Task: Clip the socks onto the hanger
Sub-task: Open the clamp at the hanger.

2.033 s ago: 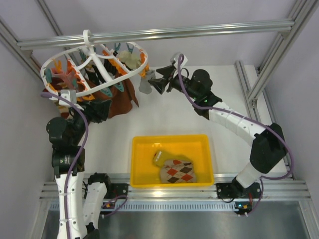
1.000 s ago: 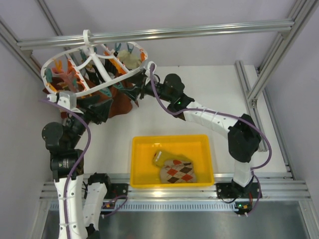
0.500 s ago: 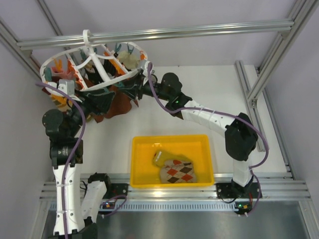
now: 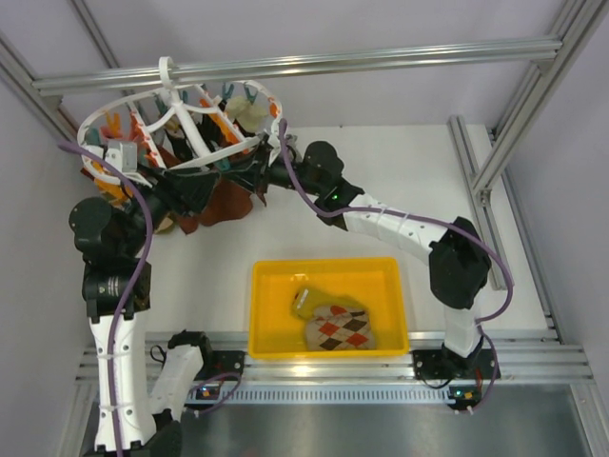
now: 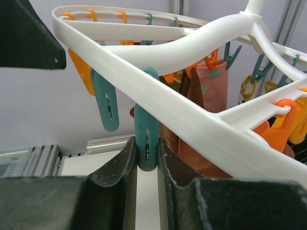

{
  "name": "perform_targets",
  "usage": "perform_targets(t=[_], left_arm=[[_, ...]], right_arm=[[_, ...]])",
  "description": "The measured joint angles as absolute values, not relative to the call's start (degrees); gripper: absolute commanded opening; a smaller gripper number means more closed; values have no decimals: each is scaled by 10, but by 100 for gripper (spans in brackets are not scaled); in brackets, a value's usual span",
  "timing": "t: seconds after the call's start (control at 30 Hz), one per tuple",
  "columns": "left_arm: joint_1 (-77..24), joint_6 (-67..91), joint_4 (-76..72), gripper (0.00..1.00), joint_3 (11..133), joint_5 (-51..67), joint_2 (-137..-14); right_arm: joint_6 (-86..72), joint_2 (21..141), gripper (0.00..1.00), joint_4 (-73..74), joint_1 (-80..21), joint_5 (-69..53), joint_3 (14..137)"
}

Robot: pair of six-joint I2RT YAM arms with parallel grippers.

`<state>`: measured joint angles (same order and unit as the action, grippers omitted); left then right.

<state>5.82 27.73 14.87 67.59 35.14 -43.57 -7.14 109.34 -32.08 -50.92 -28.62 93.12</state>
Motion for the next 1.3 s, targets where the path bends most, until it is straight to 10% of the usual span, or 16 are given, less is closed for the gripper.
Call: perform_targets(t=[1.3], left_arm=[[-88,271,241,60,684,80,-477]], right_arm=[[-116,1069,0,-267,-516,-307,931]])
